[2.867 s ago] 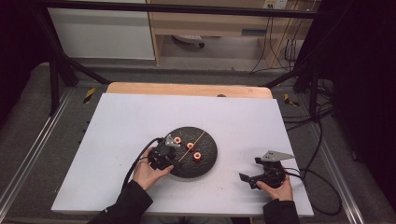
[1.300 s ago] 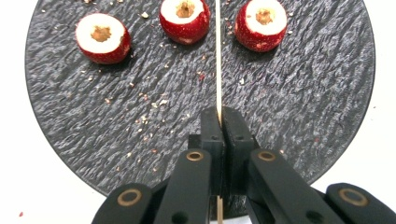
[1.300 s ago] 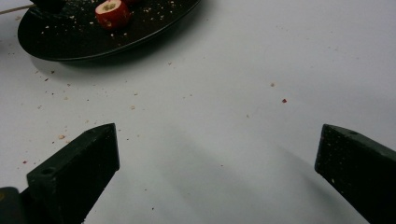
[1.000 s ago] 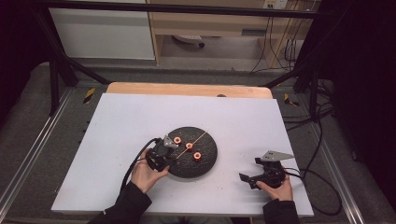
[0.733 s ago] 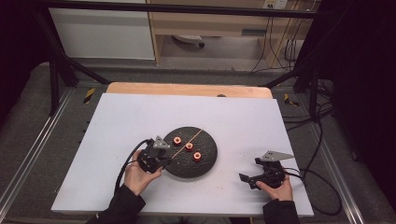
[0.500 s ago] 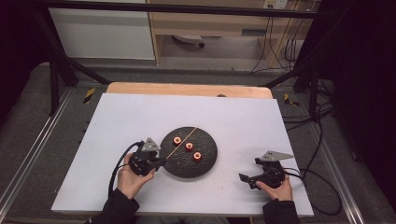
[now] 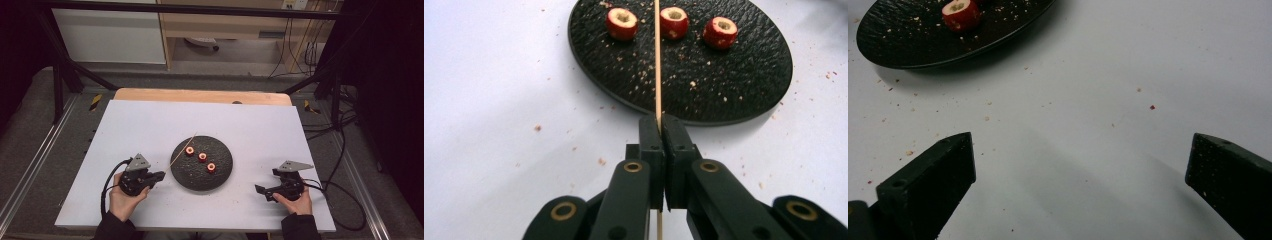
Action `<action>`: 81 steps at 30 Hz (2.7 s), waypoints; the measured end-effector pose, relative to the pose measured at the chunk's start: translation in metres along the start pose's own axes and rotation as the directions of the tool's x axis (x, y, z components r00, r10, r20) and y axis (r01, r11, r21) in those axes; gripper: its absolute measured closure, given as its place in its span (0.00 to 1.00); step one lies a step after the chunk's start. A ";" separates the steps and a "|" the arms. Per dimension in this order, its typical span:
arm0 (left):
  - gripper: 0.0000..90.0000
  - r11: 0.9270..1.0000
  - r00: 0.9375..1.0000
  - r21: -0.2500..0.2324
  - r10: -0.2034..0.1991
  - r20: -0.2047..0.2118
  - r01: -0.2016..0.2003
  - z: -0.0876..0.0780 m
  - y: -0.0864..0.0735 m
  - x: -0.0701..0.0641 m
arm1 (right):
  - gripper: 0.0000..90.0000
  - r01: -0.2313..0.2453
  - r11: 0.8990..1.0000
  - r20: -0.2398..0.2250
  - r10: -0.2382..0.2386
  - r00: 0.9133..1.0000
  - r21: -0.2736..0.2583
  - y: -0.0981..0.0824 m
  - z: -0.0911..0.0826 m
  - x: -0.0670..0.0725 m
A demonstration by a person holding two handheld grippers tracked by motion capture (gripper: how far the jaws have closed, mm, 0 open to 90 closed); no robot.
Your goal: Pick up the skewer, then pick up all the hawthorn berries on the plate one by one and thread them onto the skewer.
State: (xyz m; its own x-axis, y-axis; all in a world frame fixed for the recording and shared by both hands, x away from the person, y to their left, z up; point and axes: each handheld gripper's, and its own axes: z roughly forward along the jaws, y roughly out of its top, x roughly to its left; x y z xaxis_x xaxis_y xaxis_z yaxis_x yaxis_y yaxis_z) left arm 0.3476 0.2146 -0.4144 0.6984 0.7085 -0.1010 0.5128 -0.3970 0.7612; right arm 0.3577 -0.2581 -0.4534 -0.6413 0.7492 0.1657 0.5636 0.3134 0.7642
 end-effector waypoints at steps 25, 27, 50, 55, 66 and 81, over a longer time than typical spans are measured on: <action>0.98 0.997 1.000 -0.080 -0.001 0.017 0.002 -0.013 -0.035 0.011 | 0.01 0.043 0.999 0.021 -0.043 0.999 0.031 0.034 0.025 0.033; 0.98 0.997 1.000 -0.080 0.000 0.019 0.001 -0.013 -0.035 0.011 | 0.01 0.038 0.999 0.012 -0.038 0.999 0.024 0.041 0.029 0.038; 0.98 0.996 1.000 -0.091 0.009 0.011 -0.008 -0.014 -0.038 0.011 | 0.09 0.117 0.978 0.001 -0.119 0.993 0.173 0.117 0.074 0.085; 0.98 0.995 1.000 -0.096 0.007 0.011 -0.006 -0.014 -0.038 0.010 | 0.16 0.116 0.965 -0.011 -0.117 0.993 0.234 0.126 0.086 0.090; 0.98 0.996 1.000 -0.090 0.009 0.012 -0.008 -0.013 -0.039 0.010 | 0.33 0.099 0.929 -0.047 -0.088 0.995 0.357 0.138 0.110 0.096; 0.98 0.997 1.000 -0.083 0.012 0.014 -0.011 -0.012 -0.039 0.010 | 0.56 0.050 0.902 -0.033 -0.040 0.999 0.429 0.140 0.127 0.096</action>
State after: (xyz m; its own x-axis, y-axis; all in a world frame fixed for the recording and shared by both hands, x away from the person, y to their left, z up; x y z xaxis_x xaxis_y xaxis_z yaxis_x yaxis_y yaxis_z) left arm 0.3289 0.2438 -0.4373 0.7112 0.6957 -0.1005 0.4621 -0.3550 0.8127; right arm 0.4414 -0.0683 -0.4103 -0.6801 0.7166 0.1550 0.6994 0.5707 0.4303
